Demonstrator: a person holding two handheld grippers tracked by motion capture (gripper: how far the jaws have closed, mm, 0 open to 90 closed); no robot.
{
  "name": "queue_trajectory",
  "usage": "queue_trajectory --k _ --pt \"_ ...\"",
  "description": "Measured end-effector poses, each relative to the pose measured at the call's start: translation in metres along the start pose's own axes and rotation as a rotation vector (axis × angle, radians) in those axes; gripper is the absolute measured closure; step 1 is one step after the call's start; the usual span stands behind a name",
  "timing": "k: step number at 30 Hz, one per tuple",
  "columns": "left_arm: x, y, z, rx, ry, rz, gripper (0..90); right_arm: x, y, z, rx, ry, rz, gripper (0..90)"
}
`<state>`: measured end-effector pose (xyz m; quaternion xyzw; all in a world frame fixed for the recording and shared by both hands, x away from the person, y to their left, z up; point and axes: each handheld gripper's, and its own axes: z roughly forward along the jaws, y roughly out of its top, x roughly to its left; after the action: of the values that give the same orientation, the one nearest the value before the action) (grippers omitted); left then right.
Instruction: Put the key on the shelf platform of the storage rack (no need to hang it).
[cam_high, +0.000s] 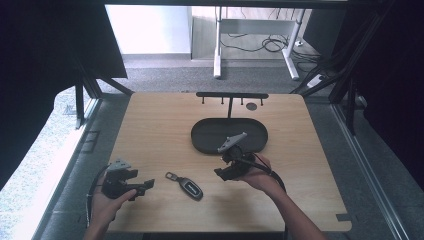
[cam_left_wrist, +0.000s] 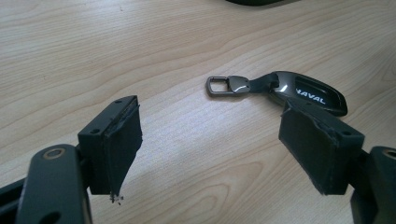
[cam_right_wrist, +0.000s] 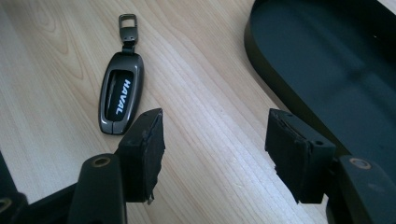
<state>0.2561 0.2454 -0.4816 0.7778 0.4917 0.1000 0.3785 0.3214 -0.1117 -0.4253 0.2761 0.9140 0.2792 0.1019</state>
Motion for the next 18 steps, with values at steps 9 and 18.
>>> queue_trajectory --k 9,18 --pt "0.0 0.0 0.0 -0.003 -0.003 0.0 21.5 0.011 0.011 0.009 0.02 0.02 -0.042 37.3" --pt "0.0 0.0 -0.001 -0.002 -0.004 -0.006 21.4 0.019 0.018 0.022 0.042 0.044 -0.064 37.3"
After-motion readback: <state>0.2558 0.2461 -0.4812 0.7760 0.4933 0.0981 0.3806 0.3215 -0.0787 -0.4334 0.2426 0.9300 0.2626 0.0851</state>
